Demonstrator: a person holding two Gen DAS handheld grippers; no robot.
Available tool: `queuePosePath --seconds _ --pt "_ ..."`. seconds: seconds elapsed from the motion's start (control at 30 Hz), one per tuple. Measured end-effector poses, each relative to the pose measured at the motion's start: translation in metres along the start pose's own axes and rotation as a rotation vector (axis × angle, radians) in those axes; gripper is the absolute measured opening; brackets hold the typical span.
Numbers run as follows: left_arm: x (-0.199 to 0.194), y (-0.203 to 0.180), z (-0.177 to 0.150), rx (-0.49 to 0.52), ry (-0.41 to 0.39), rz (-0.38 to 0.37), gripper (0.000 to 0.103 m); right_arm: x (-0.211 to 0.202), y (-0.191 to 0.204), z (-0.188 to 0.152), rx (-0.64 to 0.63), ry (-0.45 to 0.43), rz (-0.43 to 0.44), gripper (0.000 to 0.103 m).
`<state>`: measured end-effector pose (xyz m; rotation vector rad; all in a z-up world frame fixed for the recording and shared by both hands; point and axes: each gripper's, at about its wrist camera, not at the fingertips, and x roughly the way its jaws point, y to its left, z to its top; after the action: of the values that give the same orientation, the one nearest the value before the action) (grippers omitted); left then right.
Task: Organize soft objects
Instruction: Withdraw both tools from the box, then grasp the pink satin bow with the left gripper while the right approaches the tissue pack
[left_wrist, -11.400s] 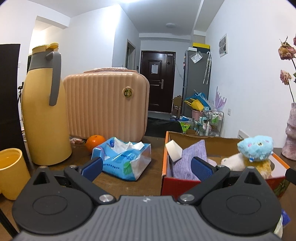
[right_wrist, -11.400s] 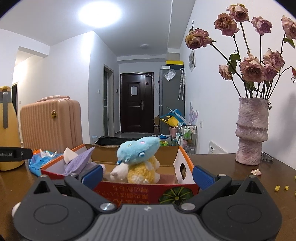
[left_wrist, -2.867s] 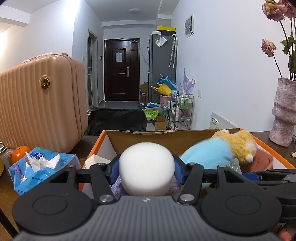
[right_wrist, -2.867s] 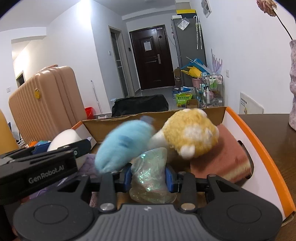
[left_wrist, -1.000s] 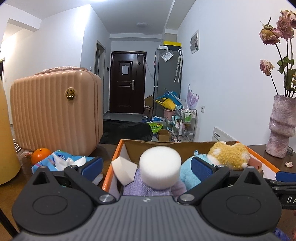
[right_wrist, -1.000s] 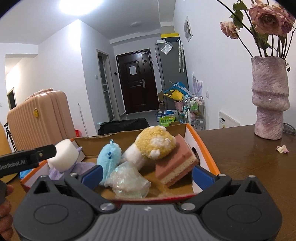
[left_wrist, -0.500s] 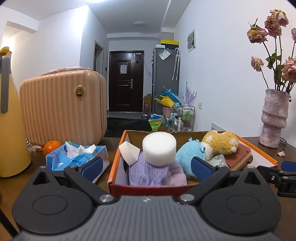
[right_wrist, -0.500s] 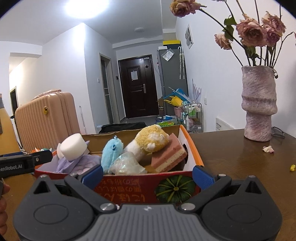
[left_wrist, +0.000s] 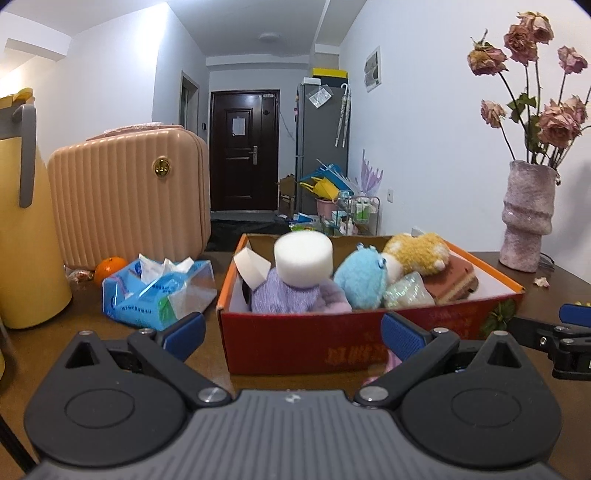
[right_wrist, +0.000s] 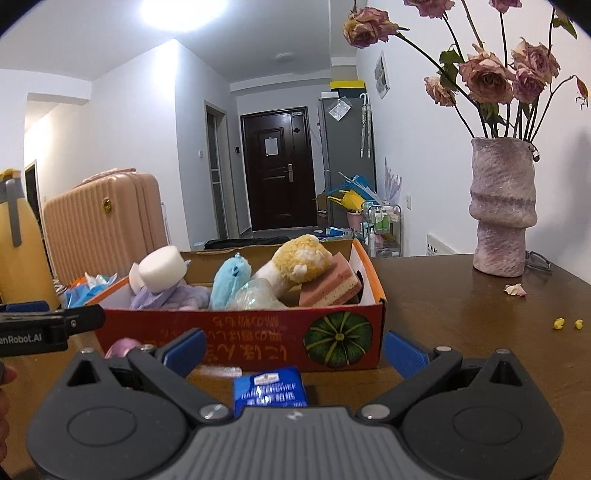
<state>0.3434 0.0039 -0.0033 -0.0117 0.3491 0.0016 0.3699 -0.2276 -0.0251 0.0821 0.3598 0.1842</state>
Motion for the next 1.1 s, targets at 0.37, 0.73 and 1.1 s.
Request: queuePosePath --seconds 0.37,0.73,1.1 --pt "-0.023 -0.008 -0.019 0.007 0.073 -0.053 0.103 -0.026 -0.011 -0.013 -0.006 0.047 0.003 0.103" --pt "-0.015 -0.023 -0.032 0.064 0.155 -0.084 0.103 -0.029 -0.015 -0.016 -0.010 0.053 -0.009 0.103" --pt "0.013 -0.035 -0.037 0.090 0.247 -0.107 0.102 -0.024 -0.013 -0.018 -0.022 0.072 -0.031 0.103"
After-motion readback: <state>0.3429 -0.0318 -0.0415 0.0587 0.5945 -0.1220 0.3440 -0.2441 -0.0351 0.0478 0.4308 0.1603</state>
